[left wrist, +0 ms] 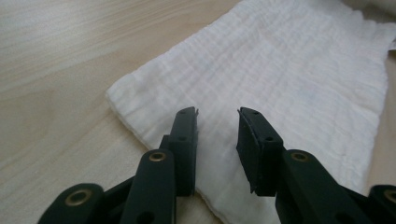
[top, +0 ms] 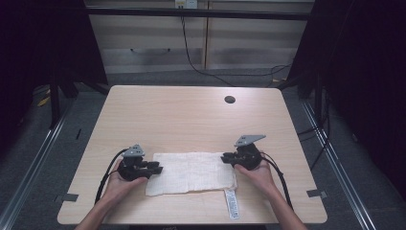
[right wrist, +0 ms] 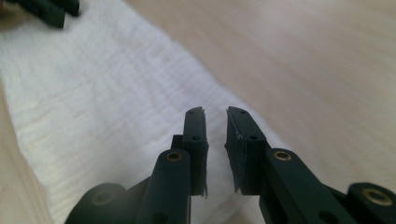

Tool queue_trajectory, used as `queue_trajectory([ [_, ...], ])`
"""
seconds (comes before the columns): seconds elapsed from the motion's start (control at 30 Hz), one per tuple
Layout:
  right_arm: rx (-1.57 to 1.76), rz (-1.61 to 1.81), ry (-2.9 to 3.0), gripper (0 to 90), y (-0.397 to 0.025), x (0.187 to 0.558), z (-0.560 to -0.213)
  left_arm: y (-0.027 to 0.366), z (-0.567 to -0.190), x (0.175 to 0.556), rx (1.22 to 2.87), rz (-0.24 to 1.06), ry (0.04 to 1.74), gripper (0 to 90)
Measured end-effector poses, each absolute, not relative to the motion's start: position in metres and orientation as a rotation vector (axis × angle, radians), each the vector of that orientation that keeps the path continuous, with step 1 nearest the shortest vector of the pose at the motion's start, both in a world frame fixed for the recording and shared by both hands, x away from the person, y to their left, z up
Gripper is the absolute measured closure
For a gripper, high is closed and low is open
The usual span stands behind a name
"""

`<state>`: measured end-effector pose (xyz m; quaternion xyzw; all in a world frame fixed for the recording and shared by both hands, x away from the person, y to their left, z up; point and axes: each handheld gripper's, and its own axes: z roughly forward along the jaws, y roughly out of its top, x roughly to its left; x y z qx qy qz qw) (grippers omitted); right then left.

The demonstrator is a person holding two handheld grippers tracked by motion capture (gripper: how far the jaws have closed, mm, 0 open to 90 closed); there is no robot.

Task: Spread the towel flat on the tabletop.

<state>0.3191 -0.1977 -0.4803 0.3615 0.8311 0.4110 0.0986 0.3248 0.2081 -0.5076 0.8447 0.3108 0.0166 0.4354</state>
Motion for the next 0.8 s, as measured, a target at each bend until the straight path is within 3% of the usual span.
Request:
queue_trajectory([
  [0.37, 1.141, 1.200, 2.418, 72.8, -0.207, 0.346, -0.492, 0.208, -0.509, 0.323, 2.113, 0.057, 0.720, 63.6],
  [0.8, 1.124, 1.117, 2.482, 64.5, -0.202, 0.347, -0.504, 0.209, -0.509, 0.325, 2.085, 0.017, 0.779, 63.8],
])
